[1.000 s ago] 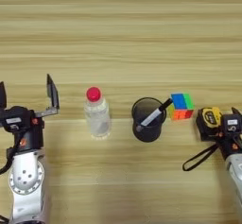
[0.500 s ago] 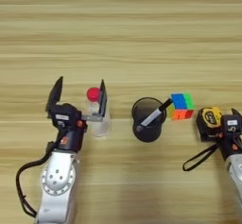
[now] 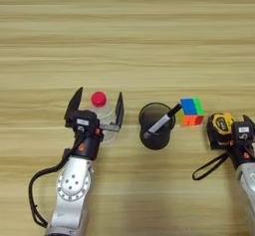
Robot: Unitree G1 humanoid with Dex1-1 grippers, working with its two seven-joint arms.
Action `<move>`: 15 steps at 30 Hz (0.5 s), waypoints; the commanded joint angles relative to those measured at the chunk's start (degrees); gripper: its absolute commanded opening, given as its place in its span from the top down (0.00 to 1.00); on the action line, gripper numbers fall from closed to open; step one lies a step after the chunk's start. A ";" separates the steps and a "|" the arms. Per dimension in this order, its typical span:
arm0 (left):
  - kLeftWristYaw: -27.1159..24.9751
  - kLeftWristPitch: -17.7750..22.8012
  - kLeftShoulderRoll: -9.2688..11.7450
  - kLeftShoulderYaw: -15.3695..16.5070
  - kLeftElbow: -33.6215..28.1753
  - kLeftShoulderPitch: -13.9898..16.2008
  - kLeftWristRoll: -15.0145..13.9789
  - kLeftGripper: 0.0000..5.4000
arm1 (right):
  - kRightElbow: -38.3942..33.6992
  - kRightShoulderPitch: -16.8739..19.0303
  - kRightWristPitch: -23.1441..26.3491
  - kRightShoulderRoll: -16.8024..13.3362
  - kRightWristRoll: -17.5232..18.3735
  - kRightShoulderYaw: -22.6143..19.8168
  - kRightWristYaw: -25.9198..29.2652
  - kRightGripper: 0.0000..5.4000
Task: Move the objects on the table
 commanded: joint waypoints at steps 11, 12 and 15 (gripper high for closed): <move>1.16 -2.17 -0.18 2.37 10.67 -3.83 0.19 0.00 | -0.40 0.25 -0.11 0.53 -0.21 0.21 -0.50 0.00; 1.12 -2.39 -0.17 2.53 11.18 -4.00 0.15 0.00 | -0.37 0.25 -0.10 0.52 -0.22 0.24 -0.49 0.00; 1.14 -2.94 -0.24 2.84 12.78 -4.56 0.29 0.00 | -0.32 0.26 -0.10 0.48 -0.20 0.34 -0.50 0.00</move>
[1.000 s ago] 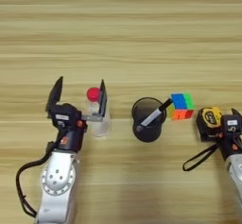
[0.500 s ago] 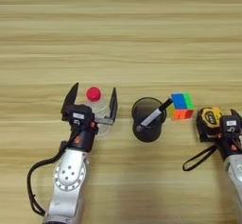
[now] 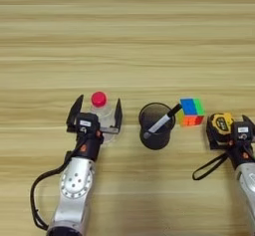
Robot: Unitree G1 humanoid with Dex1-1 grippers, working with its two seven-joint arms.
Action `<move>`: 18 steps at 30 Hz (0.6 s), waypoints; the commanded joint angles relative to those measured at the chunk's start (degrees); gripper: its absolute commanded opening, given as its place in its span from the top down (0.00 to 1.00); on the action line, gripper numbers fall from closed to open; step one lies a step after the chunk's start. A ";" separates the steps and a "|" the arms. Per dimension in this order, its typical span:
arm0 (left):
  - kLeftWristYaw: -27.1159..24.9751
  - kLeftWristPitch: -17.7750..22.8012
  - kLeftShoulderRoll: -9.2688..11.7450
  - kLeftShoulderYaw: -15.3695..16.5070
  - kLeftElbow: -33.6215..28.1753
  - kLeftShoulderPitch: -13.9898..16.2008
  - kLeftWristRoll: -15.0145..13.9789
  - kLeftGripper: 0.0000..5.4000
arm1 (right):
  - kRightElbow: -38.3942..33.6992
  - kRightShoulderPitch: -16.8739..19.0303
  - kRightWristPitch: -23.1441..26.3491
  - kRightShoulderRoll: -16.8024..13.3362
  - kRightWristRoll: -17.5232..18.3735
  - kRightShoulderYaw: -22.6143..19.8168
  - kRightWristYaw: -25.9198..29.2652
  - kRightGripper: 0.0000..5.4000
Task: Move the objects on the table
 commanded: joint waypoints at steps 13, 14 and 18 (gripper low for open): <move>-0.14 -1.84 0.10 1.19 4.80 -1.77 -0.23 0.00 | -0.55 0.61 -0.11 0.37 -0.23 0.73 -0.48 0.00; -0.14 -1.87 0.11 1.21 4.81 -1.77 -0.23 0.00 | -0.57 0.63 -0.10 0.37 -0.22 0.75 -0.49 0.00; -0.38 -1.70 0.11 1.26 4.85 -1.77 -0.44 0.00 | -0.70 0.74 -0.15 0.37 -0.16 0.71 -0.53 0.00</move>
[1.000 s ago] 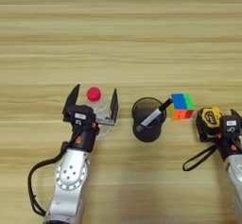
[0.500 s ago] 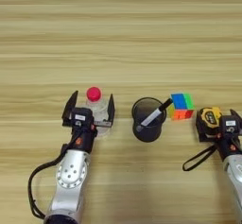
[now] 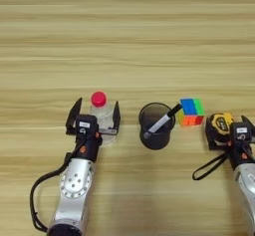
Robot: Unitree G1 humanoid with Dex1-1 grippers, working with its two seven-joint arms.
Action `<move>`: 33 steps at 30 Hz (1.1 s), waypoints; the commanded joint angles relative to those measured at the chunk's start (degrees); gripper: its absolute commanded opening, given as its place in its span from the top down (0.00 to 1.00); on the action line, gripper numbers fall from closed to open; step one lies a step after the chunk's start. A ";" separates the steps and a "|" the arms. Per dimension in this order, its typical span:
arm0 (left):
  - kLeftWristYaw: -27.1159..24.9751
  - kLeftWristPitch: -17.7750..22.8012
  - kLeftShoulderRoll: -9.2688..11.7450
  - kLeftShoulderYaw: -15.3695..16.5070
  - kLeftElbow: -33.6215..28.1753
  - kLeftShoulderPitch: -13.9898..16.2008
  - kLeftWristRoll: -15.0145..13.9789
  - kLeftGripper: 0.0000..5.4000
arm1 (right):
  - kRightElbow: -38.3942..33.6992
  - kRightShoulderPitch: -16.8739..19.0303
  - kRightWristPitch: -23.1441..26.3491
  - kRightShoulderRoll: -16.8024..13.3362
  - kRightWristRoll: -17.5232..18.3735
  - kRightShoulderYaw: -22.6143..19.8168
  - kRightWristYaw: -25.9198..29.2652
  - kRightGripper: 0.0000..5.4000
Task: Move the objects on the table
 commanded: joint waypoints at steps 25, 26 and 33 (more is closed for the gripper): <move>-0.52 -0.47 1.05 0.91 -1.00 -0.02 0.35 0.40 | -1.17 0.54 -0.38 0.23 -0.45 0.14 -0.53 0.00; -0.55 -0.19 1.20 0.94 -2.45 0.41 0.25 0.40 | -1.54 0.64 -0.43 0.18 -0.60 0.18 -0.59 0.00; -2.43 5.01 2.47 1.25 -16.87 3.58 -3.13 0.41 | -9.02 2.21 -1.74 -0.33 -2.96 1.03 -1.27 0.00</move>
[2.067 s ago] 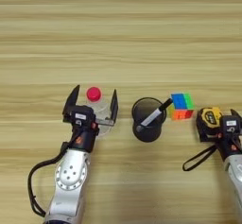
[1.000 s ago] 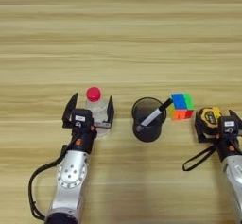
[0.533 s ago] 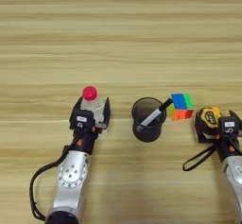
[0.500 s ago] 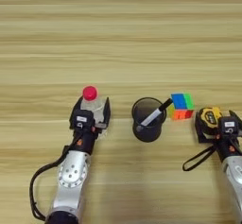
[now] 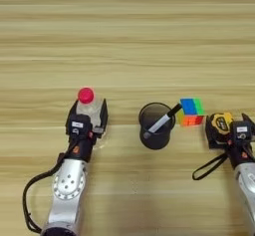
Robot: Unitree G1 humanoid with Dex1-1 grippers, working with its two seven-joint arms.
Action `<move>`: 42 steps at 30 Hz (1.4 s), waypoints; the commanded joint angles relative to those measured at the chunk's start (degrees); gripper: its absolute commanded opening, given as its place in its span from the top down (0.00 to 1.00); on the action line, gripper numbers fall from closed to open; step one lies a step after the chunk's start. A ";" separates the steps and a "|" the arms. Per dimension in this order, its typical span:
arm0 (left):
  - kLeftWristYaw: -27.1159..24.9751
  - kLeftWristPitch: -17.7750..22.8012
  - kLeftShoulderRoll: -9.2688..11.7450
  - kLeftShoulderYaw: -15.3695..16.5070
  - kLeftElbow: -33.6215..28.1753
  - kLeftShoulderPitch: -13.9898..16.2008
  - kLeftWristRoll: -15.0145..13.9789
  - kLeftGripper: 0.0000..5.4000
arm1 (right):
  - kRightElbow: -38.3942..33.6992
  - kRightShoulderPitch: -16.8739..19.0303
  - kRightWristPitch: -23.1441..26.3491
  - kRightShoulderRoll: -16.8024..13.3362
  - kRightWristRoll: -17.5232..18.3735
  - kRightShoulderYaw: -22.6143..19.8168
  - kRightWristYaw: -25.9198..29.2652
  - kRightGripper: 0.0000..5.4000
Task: Move the objects on the table
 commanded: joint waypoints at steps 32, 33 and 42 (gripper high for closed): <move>-7.97 19.05 3.61 -1.64 -34.14 6.37 -10.68 0.41 | -30.23 8.45 2.42 -2.84 -5.76 22.80 15.44 0.00; -8.38 19.64 3.88 -2.09 -35.03 6.72 -10.75 0.41 | -30.11 8.30 2.44 -2.72 -6.08 23.46 15.53 0.00; -10.70 21.76 4.69 -4.27 -37.78 8.28 -11.45 0.41 | -26.57 5.31 2.88 -2.27 -12.47 28.03 14.27 0.00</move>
